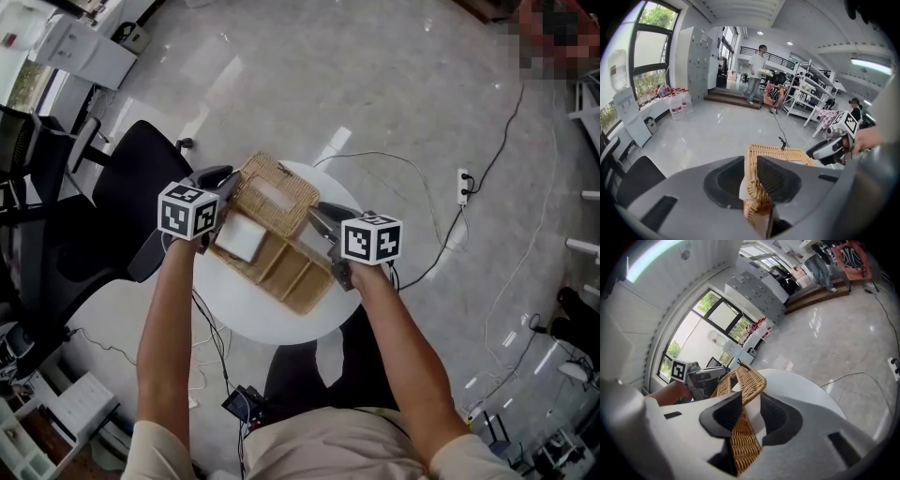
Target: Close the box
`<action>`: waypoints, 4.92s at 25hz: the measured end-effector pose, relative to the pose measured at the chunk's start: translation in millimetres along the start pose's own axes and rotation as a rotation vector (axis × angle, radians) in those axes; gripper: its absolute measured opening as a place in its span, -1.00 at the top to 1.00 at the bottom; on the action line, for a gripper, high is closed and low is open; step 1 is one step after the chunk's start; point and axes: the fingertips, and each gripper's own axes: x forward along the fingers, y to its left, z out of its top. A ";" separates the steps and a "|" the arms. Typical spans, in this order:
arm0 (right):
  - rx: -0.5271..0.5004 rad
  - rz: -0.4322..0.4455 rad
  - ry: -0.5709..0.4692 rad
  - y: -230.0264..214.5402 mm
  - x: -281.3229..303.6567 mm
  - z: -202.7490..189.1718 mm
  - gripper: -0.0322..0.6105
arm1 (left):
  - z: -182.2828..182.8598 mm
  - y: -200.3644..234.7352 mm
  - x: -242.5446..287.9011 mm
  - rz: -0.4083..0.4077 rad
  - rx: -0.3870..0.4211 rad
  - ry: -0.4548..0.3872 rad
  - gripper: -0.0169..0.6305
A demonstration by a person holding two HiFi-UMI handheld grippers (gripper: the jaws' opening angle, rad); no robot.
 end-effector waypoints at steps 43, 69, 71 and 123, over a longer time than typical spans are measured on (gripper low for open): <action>-0.322 0.097 0.005 129.7 -37.9 9.6 0.81 | -1.1 -15.2 -85.3 -0.029 -0.033 -0.090 0.73; -0.702 -0.007 0.203 189.8 -28.5 -58.4 0.73 | -54.3 -26.7 -157.9 -0.028 -0.082 -0.108 0.73; -0.717 -0.015 0.219 191.2 -26.9 -63.3 0.72 | -58.5 -29.8 -160.6 -0.033 -0.081 -0.101 0.73; -0.921 0.002 0.123 330.2 -41.2 -58.1 0.91 | -3.3 -115.8 -437.6 0.003 0.081 -0.532 0.75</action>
